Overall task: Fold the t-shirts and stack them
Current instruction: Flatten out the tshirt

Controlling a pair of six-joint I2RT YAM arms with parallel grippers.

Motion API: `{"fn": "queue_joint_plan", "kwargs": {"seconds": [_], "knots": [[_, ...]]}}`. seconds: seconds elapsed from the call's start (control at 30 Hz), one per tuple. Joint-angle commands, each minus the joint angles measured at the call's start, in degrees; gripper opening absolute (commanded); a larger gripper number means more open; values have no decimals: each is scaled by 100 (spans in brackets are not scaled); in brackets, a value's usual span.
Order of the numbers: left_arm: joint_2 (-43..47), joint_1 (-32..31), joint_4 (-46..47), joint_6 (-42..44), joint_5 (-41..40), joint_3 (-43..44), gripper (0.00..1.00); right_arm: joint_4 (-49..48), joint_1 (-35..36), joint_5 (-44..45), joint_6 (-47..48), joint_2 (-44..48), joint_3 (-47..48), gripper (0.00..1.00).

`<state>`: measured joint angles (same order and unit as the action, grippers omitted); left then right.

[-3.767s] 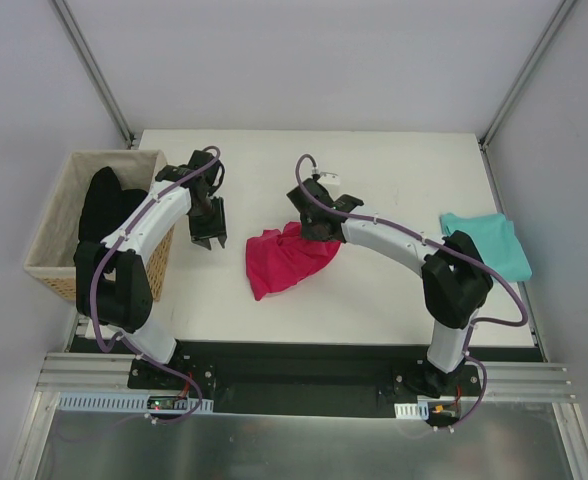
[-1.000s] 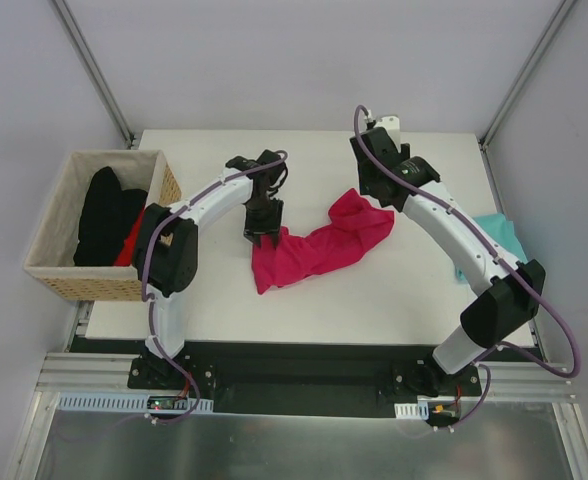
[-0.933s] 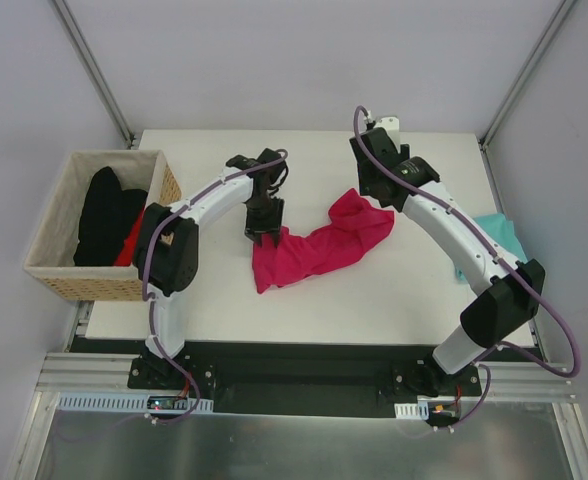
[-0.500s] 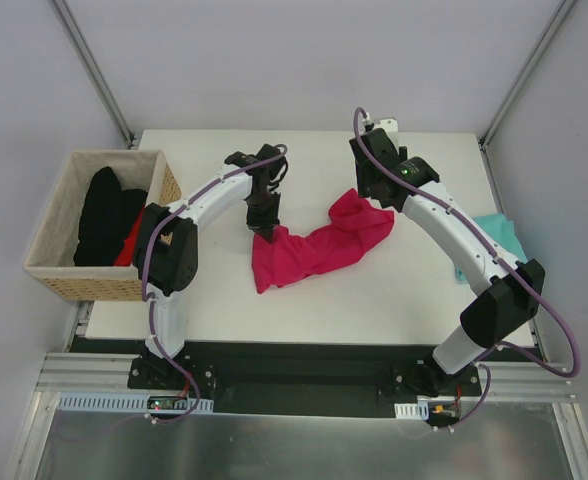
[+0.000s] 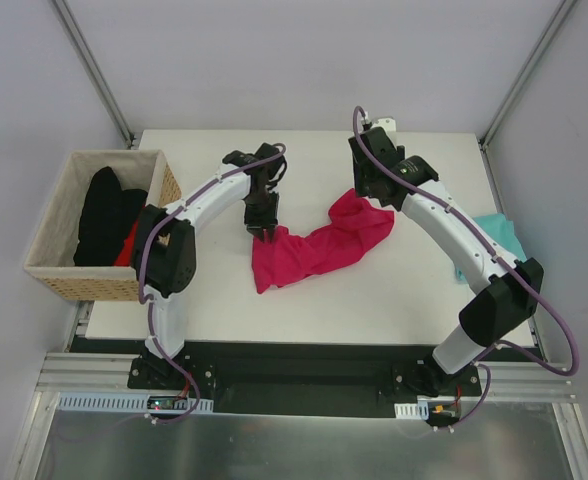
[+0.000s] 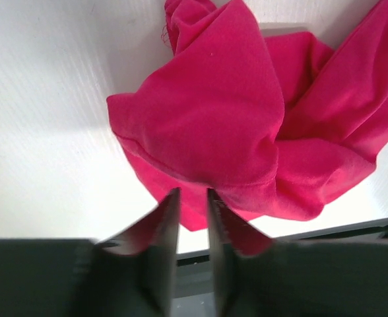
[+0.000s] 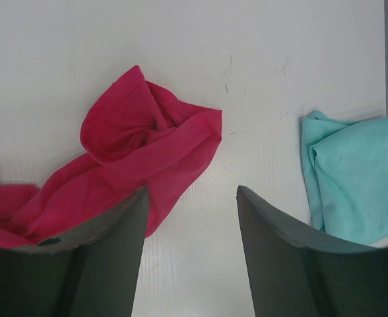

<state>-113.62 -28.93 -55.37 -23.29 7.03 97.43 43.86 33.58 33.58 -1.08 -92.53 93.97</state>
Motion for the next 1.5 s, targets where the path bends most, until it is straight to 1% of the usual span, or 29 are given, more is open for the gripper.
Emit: {"fn": "queue_joint_plan", "kwargs": {"seconds": [0.0,0.1,0.2,0.37,0.6,0.73,0.97,1.0,1.07,1.1,1.13,1.3,1.47], "knots": [[437,-51,-281,-9,-17,101,30,-88,25,-97,-103,7,244,59],[490,-52,-281,-18,27,75,41,-114,34,-150,-120,-46,270,59],[525,-60,-325,-9,36,180,46,-123,25,-185,-129,-90,306,59],[377,-78,-457,8,141,531,47,-167,25,-194,-112,-107,323,59],[34,-262,-606,35,220,857,47,-167,8,-142,-103,-63,244,59],[-186,-350,-632,26,281,953,47,-184,-18,-115,-94,24,139,59],[-283,-394,-659,-9,220,910,46,-202,-97,-142,-76,51,7,59],[-283,-403,-668,-18,211,892,45,-211,-98,-168,-76,42,-10,59],[-301,-403,-668,-53,150,857,39,-211,-106,-185,-68,42,-19,59],[-301,-403,-668,-79,132,848,11,-211,-106,-194,-68,33,-19,59],[-309,-403,-676,-88,115,848,0,-211,-106,-194,-59,16,-11,59],[-222,-403,-685,-176,80,839,0,-211,-106,-247,-68,7,24,59],[-20,-394,-685,-290,-254,927,0,-220,-98,-282,-50,-10,95,59]]}}
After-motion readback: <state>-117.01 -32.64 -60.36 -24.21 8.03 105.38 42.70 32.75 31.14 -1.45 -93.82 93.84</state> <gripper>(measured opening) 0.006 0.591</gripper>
